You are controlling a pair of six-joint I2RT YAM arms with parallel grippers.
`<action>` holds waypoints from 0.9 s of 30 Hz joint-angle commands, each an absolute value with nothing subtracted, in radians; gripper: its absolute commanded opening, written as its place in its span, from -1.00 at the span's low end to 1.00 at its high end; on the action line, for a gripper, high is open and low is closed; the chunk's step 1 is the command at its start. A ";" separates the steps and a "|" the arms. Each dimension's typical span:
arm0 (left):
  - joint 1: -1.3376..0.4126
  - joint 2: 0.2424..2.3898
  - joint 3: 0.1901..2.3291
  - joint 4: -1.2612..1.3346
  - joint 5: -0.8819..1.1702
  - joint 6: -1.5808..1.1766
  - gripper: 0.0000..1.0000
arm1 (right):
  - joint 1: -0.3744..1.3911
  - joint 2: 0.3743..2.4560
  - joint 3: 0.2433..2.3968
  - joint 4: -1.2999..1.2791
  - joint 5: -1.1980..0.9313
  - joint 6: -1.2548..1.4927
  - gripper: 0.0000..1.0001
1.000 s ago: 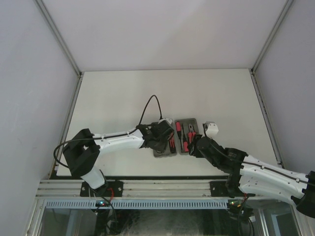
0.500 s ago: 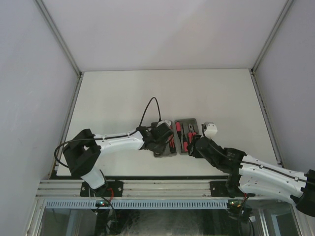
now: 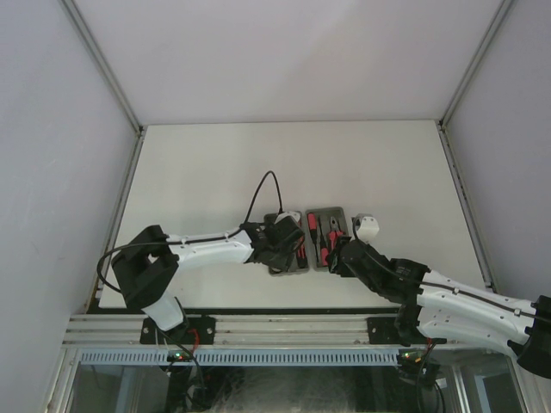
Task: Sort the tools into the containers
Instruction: Place the engineering item in the storage box.
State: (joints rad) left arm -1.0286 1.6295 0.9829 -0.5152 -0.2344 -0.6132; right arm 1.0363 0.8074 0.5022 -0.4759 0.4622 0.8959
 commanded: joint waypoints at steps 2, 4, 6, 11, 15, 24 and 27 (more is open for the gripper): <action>-1.032 1.601 0.971 -0.514 -0.261 -0.629 0.16 | 1.044 0.807 0.503 -0.430 0.467 0.908 -0.20; -1.032 1.592 0.975 -0.518 -0.262 -0.630 0.17 | 1.043 0.807 0.503 -0.429 0.468 0.908 -0.20; -1.031 1.582 0.977 -0.524 -0.264 -0.631 0.17 | 1.043 0.807 0.504 -0.431 0.468 0.909 -0.20; -1.032 1.528 0.970 -0.511 -0.277 -0.634 0.17 | 1.043 0.805 0.503 -0.429 0.470 0.913 -0.20; -1.032 1.459 0.922 -0.443 -0.277 -0.635 0.17 | 1.044 0.804 0.503 -0.418 0.467 0.911 -0.20; -1.031 1.350 0.824 -0.373 -0.289 -0.666 -0.07 | 1.036 0.843 0.504 -0.342 0.395 0.879 -0.37; -1.031 1.338 0.791 -0.345 -0.263 -0.666 -0.18 | 1.021 0.889 0.505 -0.268 0.311 0.866 -0.44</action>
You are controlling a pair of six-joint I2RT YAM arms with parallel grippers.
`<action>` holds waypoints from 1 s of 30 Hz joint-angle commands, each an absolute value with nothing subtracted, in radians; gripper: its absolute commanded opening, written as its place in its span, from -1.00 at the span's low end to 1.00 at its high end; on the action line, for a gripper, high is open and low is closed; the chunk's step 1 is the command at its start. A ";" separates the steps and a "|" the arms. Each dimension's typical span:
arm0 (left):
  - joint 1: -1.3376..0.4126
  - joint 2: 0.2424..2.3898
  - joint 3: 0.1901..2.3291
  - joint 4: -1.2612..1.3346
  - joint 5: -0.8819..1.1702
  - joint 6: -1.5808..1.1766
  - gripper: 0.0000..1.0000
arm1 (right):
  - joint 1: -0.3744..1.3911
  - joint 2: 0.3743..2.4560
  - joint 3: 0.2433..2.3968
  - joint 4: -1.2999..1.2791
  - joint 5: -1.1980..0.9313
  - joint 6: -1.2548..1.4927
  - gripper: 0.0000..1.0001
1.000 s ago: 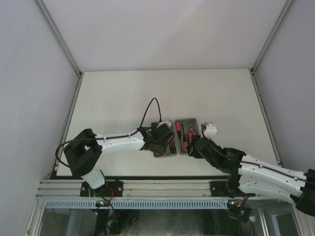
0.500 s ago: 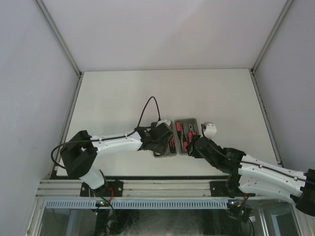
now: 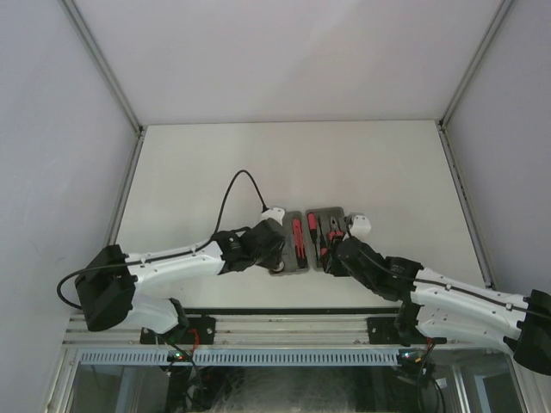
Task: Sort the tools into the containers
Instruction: Place the engineering item in the storage box.
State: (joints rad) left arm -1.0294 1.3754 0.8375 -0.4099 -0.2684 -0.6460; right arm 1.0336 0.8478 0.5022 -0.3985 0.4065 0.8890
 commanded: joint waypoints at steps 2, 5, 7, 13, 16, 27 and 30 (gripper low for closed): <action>-1.031 1.330 0.766 -0.331 -0.256 -0.702 -0.22 | 1.008 0.931 0.511 -0.216 0.258 0.866 -0.48; -1.031 1.312 0.729 -0.314 -0.252 -0.717 -0.25 | 1.002 1.015 0.534 -0.167 0.210 0.871 -0.52; -1.027 1.299 0.712 -0.305 -0.248 -0.718 -0.27 | 1.002 1.060 0.549 -0.138 0.185 0.880 -0.56; -0.986 1.282 0.693 -0.282 -0.215 -0.707 -0.41 | 0.996 1.148 0.558 -0.040 0.144 0.936 -0.69; -0.959 1.266 0.684 -0.255 -0.183 -0.699 -0.42 | 0.983 1.186 0.560 0.008 0.107 0.954 -0.70; -0.917 1.326 0.695 -0.227 -0.128 -0.682 -0.48 | 0.939 1.326 0.604 0.087 0.019 0.968 -0.74; -0.917 1.353 0.706 -0.227 -0.122 -0.678 -0.51 | 0.928 1.355 0.608 0.102 0.002 0.972 -0.74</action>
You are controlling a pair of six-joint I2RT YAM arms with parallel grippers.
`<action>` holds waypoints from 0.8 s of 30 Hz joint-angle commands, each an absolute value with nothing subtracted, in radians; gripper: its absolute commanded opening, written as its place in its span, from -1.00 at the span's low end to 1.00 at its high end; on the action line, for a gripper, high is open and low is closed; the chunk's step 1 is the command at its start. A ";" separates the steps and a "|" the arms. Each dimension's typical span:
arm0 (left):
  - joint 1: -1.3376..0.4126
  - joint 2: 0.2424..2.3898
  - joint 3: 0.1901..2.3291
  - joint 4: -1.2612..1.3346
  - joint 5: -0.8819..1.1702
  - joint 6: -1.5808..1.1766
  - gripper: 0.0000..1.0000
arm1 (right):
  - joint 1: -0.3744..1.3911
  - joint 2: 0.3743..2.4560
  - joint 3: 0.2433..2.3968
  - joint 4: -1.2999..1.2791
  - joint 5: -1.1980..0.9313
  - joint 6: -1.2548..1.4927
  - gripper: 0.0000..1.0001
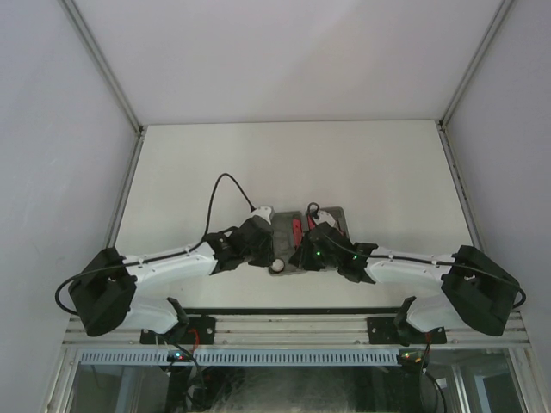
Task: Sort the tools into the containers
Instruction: Place the engineering item in the storage box, then adjust the engineering item in the storage box.
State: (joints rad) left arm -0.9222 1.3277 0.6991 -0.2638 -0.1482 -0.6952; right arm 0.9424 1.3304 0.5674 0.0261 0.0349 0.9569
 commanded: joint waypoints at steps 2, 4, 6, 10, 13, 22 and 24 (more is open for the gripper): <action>-0.917 1.366 0.712 -0.228 -0.116 -0.677 -0.53 | 0.923 1.368 0.609 0.114 -0.012 0.975 -0.75; -0.917 1.374 0.716 -0.229 -0.116 -0.676 -0.55 | 0.920 1.380 0.609 0.123 -0.021 0.976 -0.75; -0.917 1.382 0.719 -0.235 -0.119 -0.676 -0.57 | 0.915 1.389 0.609 0.129 -0.028 0.979 -0.75; -0.917 1.395 0.724 -0.240 -0.119 -0.676 -0.60 | 0.912 1.404 0.608 0.139 -0.043 0.981 -0.78; -0.917 1.402 0.728 -0.243 -0.122 -0.676 -0.61 | 0.909 1.412 0.609 0.148 -0.050 0.982 -0.79; -0.918 1.412 0.734 -0.257 -0.129 -0.676 -0.65 | 0.907 1.431 0.608 0.163 -0.064 0.986 -0.82; -0.917 1.414 0.735 -0.261 -0.131 -0.676 -0.66 | 0.908 1.437 0.613 0.164 -0.067 0.986 -0.82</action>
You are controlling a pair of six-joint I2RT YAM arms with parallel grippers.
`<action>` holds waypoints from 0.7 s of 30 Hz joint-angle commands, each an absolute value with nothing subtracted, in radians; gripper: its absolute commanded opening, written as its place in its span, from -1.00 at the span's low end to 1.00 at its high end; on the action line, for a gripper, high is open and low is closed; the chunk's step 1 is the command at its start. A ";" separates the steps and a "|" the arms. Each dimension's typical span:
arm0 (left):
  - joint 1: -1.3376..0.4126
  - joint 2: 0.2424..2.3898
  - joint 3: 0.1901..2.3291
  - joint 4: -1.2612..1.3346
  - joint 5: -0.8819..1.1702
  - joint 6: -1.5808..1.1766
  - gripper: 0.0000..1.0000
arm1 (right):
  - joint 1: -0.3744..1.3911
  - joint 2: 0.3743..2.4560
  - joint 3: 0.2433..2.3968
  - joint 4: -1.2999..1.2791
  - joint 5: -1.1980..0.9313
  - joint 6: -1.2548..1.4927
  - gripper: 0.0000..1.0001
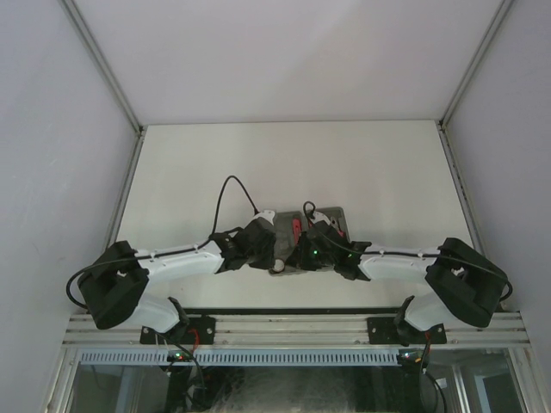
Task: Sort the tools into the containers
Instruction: Adjust the engineering item in the storage box.
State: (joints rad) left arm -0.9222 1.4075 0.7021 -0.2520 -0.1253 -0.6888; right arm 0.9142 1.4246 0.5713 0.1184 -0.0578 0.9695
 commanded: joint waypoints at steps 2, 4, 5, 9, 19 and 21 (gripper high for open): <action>-0.917 1.414 0.735 -0.263 -0.134 -0.652 -0.67 | 0.908 1.445 0.618 0.165 -0.072 0.985 -0.83; -0.917 1.413 0.735 -0.267 -0.135 -0.652 -0.68 | 0.907 1.454 0.623 0.165 -0.076 0.985 -0.83; -0.917 1.414 0.736 -0.269 -0.136 -0.653 -0.69 | 0.907 1.459 0.626 0.167 -0.077 0.984 -0.84; -0.917 1.414 0.738 -0.277 -0.141 -0.652 -0.70 | 0.908 1.481 0.639 0.168 -0.082 0.978 -0.85; -0.917 1.423 0.744 -0.291 -0.149 -0.648 -0.74 | 0.931 1.521 0.701 0.079 -0.041 0.940 -0.88; -0.918 1.423 0.744 -0.291 -0.149 -0.649 -0.75 | 0.936 1.525 0.709 0.064 -0.031 0.935 -0.88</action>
